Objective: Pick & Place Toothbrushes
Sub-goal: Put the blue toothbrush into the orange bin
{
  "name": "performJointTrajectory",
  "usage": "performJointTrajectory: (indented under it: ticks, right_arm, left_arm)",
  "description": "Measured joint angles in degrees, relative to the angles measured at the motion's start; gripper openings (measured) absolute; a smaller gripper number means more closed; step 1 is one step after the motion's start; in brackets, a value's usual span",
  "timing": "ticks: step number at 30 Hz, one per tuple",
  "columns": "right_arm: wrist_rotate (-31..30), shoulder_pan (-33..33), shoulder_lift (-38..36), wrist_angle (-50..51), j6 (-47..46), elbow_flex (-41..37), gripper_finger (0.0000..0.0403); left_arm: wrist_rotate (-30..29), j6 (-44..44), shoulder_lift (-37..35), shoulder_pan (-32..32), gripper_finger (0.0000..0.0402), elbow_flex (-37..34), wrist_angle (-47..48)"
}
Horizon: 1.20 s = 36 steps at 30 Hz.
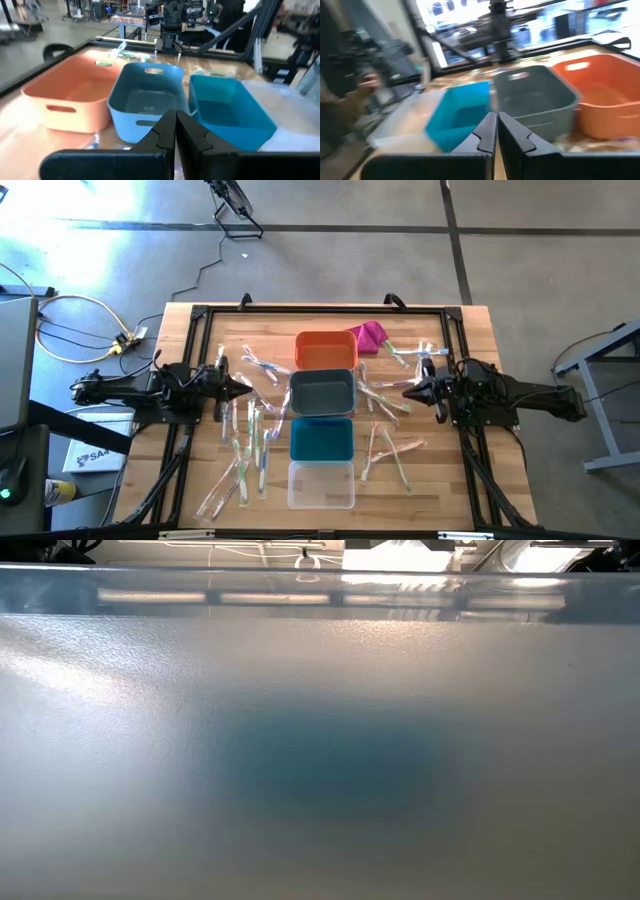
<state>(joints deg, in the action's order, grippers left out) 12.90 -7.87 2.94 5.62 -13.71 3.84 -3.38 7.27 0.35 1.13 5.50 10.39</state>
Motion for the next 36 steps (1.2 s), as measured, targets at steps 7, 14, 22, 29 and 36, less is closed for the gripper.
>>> performJointTrajectory:
  ticks: [7, 14, 22, 29, 36]
  right_arm:
    - [-9.22, 0.00, 0.00, 0.16, 0.03, 0.02, 0.0011]
    - [-13.44, -0.01, 0.00, 0.18, 0.43, 0.07, 0.0011]
    - [-12.54, 0.01, 0.00, 0.09, 0.43, 0.09, 0.0011]
    - [-12.60, 0.00, 0.02, -1.17, 0.05, 0.13, 0.0011]
    - [-10.97, -0.01, 0.02, -2.04, -4.49, 0.13, 0.0011]
  left_arm:
    - [-0.02, 0.55, 0.01, 0.00, 0.0006, 0.00, 0.05]
    - [-0.04, 0.55, 0.00, 0.00, 0.0006, 0.02, 0.07]
    - [-0.17, 0.54, 0.01, 0.01, 0.0006, 0.07, -0.13]
    - [-0.20, 0.55, 0.00, 0.00, 0.0006, 0.13, 0.10]
    - [-0.17, 0.73, 0.00, 0.00, 0.0006, 0.28, 1.05]
